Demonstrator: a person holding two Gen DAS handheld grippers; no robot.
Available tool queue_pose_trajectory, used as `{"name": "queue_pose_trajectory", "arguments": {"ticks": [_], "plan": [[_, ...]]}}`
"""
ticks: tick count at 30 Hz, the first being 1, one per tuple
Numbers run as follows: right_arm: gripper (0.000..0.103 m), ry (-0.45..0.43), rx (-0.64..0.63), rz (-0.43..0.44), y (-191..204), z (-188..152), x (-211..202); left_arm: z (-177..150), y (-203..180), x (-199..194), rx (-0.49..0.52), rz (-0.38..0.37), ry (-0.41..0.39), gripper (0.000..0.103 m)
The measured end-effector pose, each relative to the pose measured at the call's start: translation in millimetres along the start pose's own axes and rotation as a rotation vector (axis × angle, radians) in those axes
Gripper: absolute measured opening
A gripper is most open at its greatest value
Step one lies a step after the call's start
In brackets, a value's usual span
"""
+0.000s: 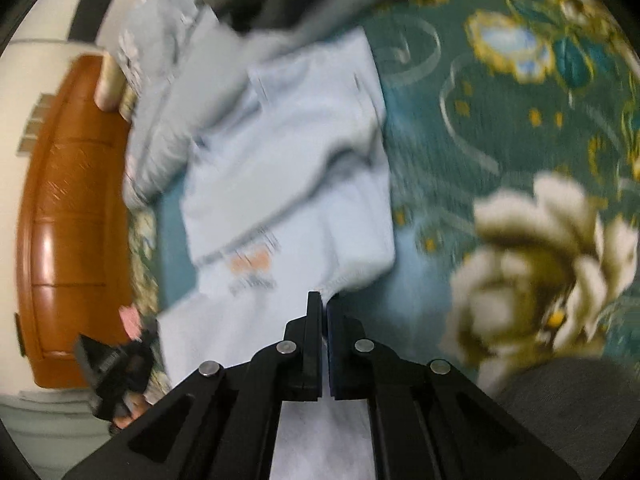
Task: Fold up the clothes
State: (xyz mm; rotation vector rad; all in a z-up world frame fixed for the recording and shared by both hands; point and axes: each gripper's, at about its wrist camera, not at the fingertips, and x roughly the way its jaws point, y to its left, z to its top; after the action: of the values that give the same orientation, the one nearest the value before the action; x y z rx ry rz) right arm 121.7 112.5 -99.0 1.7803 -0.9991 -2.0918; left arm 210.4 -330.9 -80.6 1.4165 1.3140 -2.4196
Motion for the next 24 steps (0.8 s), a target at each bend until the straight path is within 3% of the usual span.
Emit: {"name": "queue_pose_trajectory", "arguments": {"ticks": [6,11,16,18,20,24], "plan": [[0.002,-0.057,0.001,0.043,18.3,51.9,0.2,42.8,-20.7,13.2,0.024,-0.016,-0.033,0.002],[0.002,-0.058,-0.018,0.028,28.3,84.5,15.9,60.3,-36.2,38.3,0.072,0.043,0.026,0.002],[0.002,-0.04,-0.033,0.0,20.8,84.6,22.9,29.6,-11.3,49.4,0.066,0.11,0.088,0.004],[0.002,-0.032,-0.034,-0.016,14.2,82.3,23.9,9.1,10.3,46.8,0.014,0.08,0.104,0.012],[0.002,-0.024,-0.026,-0.023,5.8,79.4,23.2,-12.9,30.8,47.0,-0.037,0.078,0.153,0.041],[0.004,0.004,-0.024,-0.051,-4.7,63.9,21.6,-48.3,51.9,49.1,-0.083,0.11,0.265,0.041]]}}
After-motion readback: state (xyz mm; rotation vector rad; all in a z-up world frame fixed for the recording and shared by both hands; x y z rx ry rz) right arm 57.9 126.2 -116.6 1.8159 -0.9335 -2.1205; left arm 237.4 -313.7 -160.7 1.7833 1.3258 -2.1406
